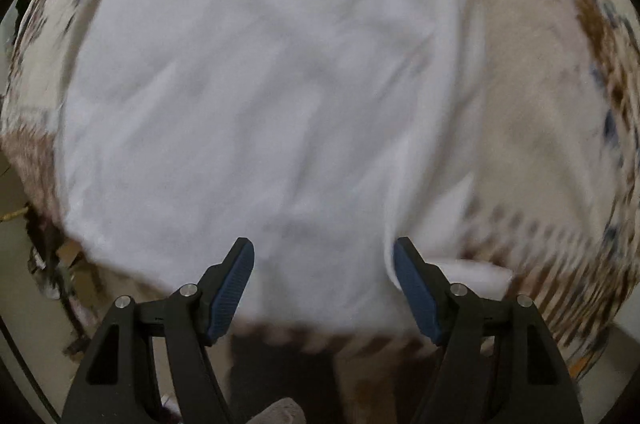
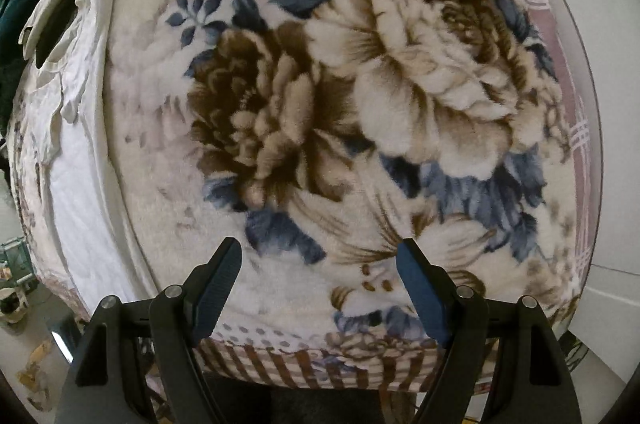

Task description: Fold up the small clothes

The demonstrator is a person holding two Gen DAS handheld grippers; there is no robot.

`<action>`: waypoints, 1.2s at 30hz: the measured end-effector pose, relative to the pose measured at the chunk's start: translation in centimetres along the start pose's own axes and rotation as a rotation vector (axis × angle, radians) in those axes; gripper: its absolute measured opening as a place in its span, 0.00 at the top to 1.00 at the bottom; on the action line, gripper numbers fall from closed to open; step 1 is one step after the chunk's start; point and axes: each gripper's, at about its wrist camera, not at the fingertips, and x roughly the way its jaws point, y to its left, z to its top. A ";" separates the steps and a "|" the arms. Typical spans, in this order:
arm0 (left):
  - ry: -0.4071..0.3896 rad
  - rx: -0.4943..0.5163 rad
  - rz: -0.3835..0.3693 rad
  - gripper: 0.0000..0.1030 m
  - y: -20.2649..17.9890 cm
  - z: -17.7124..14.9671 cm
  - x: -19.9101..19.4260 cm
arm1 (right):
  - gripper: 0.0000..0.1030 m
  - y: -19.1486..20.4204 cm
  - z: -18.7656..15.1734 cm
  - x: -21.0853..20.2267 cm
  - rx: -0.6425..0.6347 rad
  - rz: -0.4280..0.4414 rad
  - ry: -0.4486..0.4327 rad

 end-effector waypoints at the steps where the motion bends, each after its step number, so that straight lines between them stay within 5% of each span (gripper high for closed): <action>1: 0.022 -0.005 -0.002 0.32 0.7 -0.6 0.0 | 0.21 0.4 0.2 0.0 -0.004 0.007 0.002; 5: 0.061 -0.046 -0.007 0.32 2.7 -2.1 -0.4 | 0.21 1.9 1.3 -0.3 -0.032 0.012 0.004; 8: 0.001 -0.064 -0.023 0.32 2.2 -1.9 -1.3 | 0.21 4.1 3.0 -0.6 -0.078 0.034 0.001; 13: -0.093 -0.031 -0.056 0.32 -2.2 0.1 -1.8 | 0.21 8.6 6.9 -1.2 -0.169 0.086 -0.021; 17: -0.071 0.012 -0.157 0.33 -6.3 1.4 1.3 | 0.21 12.9 12.3 -1.3 -0.261 0.174 -0.061; 19: -0.074 0.057 -0.107 0.47 -7.8 1.7 3.0 | 0.22 14.8 15.6 -0.6 -0.275 0.242 -0.057; 22: -0.125 0.048 -0.070 0.94 -7.4 1.7 3.8 | 0.30 17.5 20.6 1.4 -0.270 0.337 -0.021; 29: -0.132 -0.093 -0.246 0.98 -1.9 1.1 2.6 | 0.30 24.5 29.8 6.6 -0.271 0.398 0.056; 31: -0.155 -0.113 -0.270 0.98 -0.4 0.5 1.8 | 0.47 25.7 31.0 7.3 -0.263 0.425 0.062; 33: -0.167 -0.131 -0.312 0.99 0.7 0.4 1.0 | 0.89 27.1 31.5 7.1 -0.274 0.416 0.056; 36: -0.185 -0.172 -0.374 0.98 3.0 0.0 -0.5 | 0.95 29.3 31.2 5.6 -0.324 0.362 0.020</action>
